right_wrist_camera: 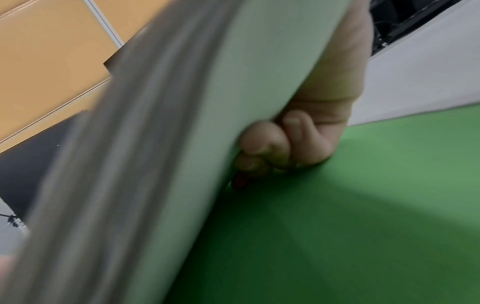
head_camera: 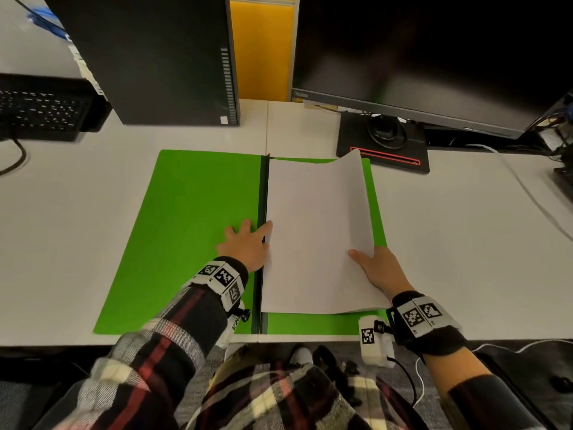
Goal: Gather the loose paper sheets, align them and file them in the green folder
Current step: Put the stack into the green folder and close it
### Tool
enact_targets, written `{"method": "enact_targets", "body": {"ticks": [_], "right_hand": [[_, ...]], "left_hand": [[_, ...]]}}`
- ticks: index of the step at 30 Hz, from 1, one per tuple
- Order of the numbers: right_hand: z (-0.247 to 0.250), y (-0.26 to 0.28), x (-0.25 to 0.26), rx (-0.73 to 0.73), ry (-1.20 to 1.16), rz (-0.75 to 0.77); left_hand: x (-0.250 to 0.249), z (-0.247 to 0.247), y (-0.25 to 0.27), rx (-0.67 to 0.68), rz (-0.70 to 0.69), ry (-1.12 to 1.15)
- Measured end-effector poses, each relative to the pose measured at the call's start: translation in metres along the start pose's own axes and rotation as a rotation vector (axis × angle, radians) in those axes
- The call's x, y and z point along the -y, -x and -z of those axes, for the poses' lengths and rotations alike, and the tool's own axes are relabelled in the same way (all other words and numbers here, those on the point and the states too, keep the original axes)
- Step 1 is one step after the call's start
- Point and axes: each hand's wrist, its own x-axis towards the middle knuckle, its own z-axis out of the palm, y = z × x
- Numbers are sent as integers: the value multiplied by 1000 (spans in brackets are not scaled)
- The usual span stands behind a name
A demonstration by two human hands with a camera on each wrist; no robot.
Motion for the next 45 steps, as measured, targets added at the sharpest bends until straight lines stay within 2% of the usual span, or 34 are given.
{"method": "enact_targets", "body": {"ticks": [9, 21, 27, 32, 36, 40, 43, 45], "right_hand": [[4, 5, 1, 47, 71, 24], [0, 9, 5, 56, 150, -43], [11, 7, 12, 45, 423, -134], [18, -1, 28, -8, 466, -13], [23, -6, 28, 112, 542, -9], [38, -5, 17, 200, 454, -2], [42, 1, 19, 179, 406, 12], [40, 3, 21, 114, 425, 29]], "left_hand": [[-1, 2, -2, 24, 1, -11], [-1, 3, -4, 30, -2, -40], [-1, 8, -6, 56, -11, -30], [-7, 19, -10, 65, -22, -28], [-9, 29, -16, 119, -33, -48], [-9, 28, -18, 97, -44, -75], [-7, 27, -19, 78, -46, -83], [-7, 27, -20, 73, -51, -88]]}}
